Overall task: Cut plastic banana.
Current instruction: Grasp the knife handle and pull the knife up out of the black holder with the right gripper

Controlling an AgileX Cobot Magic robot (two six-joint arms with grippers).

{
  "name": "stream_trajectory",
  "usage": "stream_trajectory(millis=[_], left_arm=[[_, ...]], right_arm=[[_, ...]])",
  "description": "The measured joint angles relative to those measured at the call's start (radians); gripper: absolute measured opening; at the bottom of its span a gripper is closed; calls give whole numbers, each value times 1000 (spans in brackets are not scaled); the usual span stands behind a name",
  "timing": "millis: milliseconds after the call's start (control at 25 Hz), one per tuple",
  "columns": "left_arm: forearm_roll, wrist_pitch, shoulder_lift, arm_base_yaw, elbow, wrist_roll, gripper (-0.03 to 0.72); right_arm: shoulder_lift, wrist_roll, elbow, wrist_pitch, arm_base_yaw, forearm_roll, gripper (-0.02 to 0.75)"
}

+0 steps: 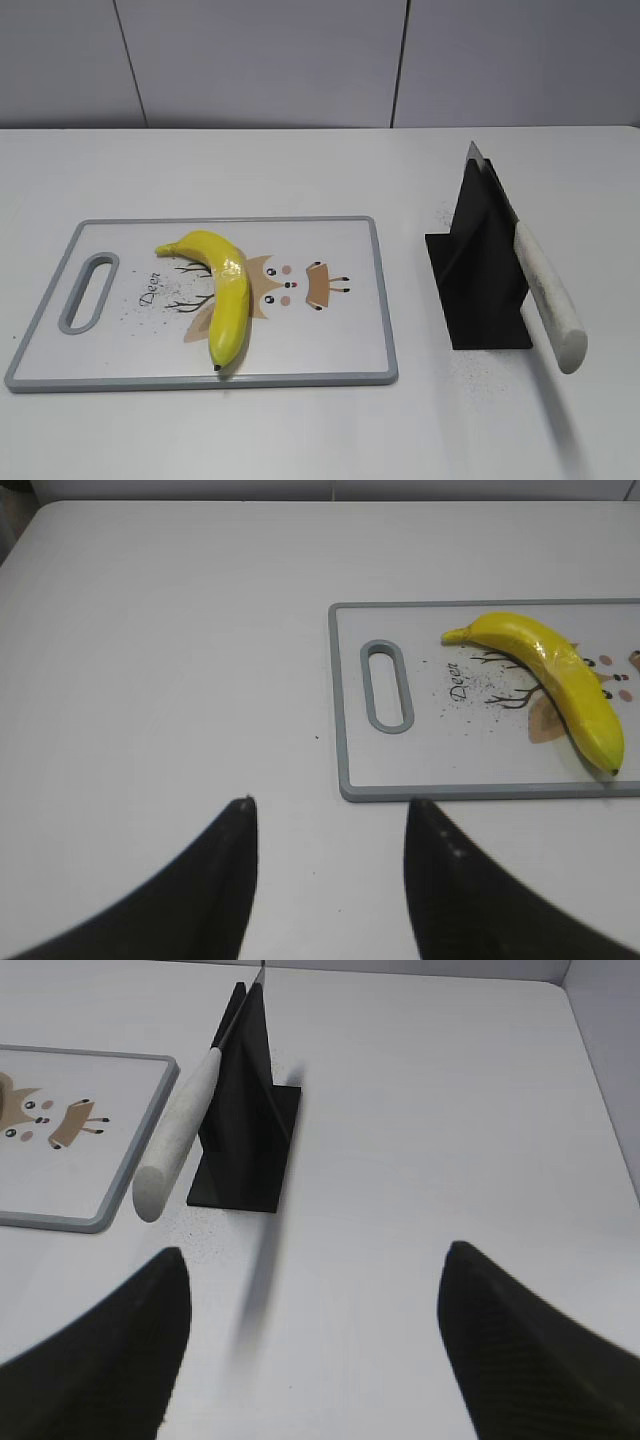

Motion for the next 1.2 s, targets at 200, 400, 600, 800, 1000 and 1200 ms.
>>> stream_trajectory(millis=[200, 400, 600, 800, 1000, 1200], left_arm=[[0, 0, 0, 0, 0, 0, 464], [0, 0, 0, 0, 0, 0, 464], [0, 0, 0, 0, 0, 0, 464], [0, 0, 0, 0, 0, 0, 464], [0, 0, 0, 0, 0, 0, 464], [0, 0, 0, 0, 0, 0, 464]], right_arm=[[0, 0, 0, 0, 0, 0, 584], [0, -1, 0, 0, 0, 0, 584], [0, -1, 0, 0, 0, 0, 584], [0, -1, 0, 0, 0, 0, 584], [0, -1, 0, 0, 0, 0, 584], [0, -1, 0, 0, 0, 0, 584]])
